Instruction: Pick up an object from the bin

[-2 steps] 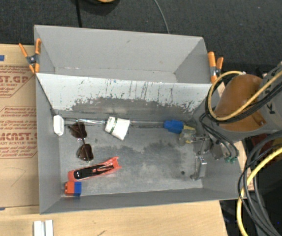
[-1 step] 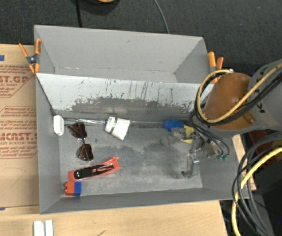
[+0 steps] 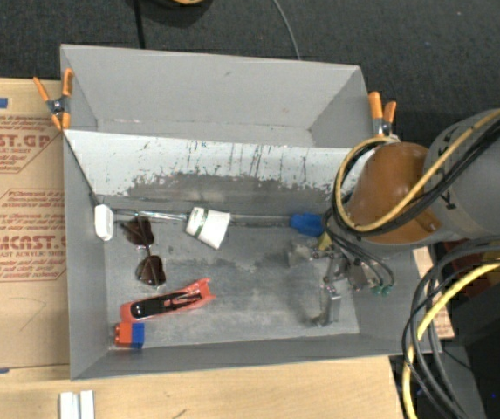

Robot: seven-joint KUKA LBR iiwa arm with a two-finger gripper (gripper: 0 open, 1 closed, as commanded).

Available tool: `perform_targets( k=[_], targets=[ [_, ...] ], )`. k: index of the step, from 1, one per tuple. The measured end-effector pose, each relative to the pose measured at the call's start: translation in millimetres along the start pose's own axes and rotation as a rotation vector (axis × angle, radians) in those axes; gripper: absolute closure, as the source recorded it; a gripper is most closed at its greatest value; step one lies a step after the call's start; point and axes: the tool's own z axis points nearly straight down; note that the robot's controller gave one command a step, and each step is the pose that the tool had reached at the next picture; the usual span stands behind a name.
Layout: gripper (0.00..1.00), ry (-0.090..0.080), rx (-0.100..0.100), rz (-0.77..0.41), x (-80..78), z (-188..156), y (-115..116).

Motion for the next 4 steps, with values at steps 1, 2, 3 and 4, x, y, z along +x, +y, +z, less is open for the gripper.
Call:
perform_targets(
  k=[1, 2, 3, 4],
  targets=[
    [0.0, 0.005, 0.0, -0.027, 9.4, 5, 7],
    [0.0, 0.001, 0.001, 0.016, -14.5, -9, 54],
    [0.0, 0.001, -0.004, 0.091, -16.3, -17, 84],
    [0.0, 0.001, 0.0, 0.108, -6.1, -33, 38]
  ],
)
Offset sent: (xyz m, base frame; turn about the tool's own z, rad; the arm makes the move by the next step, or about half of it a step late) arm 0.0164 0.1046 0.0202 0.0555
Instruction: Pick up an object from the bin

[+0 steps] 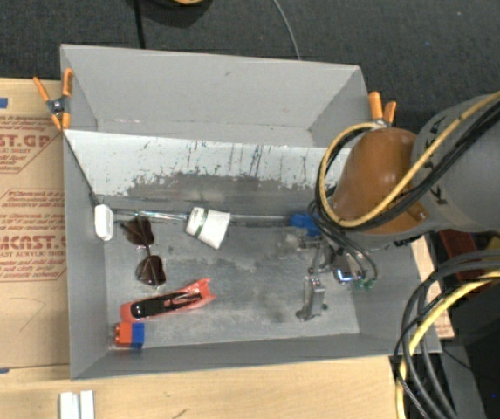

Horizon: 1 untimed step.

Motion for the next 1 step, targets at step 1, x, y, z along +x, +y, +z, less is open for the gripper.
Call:
perform_targets(
  k=[1],
  targets=[
    [0.0, -0.002, 0.003, 0.032, -5.5, -0.6, -20.5]
  ],
)
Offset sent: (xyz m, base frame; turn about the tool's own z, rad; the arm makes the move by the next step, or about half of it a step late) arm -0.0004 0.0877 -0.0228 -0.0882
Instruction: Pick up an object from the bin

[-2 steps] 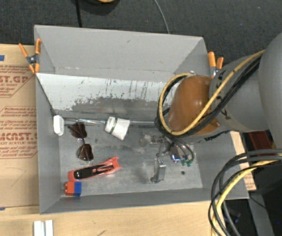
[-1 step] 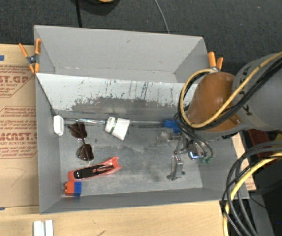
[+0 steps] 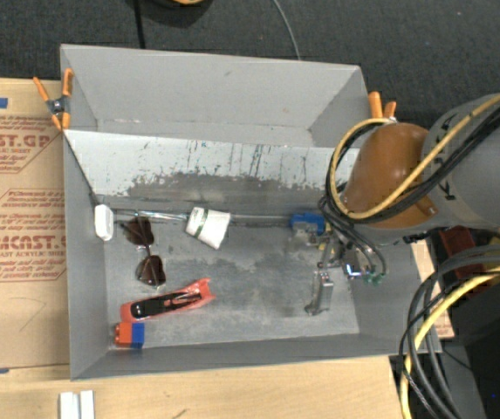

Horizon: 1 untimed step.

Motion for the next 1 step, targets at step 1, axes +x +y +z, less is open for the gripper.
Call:
perform_targets(
  k=[1],
  targets=[
    [0.0, 0.001, -0.002, -0.046, 0.6, 11.5, 55.4]
  ],
)
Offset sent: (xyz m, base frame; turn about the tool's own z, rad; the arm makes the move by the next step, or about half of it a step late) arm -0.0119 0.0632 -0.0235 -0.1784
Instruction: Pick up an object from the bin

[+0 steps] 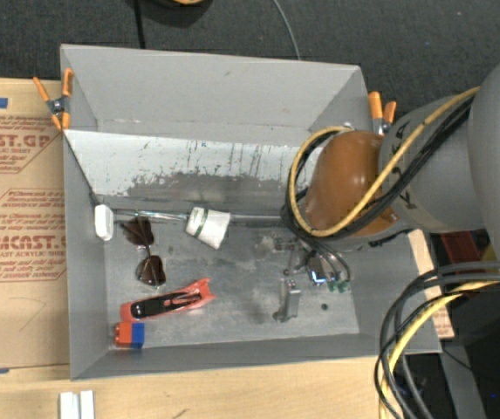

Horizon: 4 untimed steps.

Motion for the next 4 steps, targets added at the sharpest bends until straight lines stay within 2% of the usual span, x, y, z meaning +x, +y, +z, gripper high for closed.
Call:
perform_targets(
  k=[1, 2, 3, 4],
  targets=[
    [0.0, 0.001, -0.003, -0.045, -1.9, 4, 45],
    [0.0, -0.001, -0.001, -0.061, -10.5, 9, 70],
    [0.0, -0.001, -0.002, -0.162, -15.3, 11, 95],
    [0.0, -0.003, -0.001, -0.286, -26.8, 24, 118]
  ],
)
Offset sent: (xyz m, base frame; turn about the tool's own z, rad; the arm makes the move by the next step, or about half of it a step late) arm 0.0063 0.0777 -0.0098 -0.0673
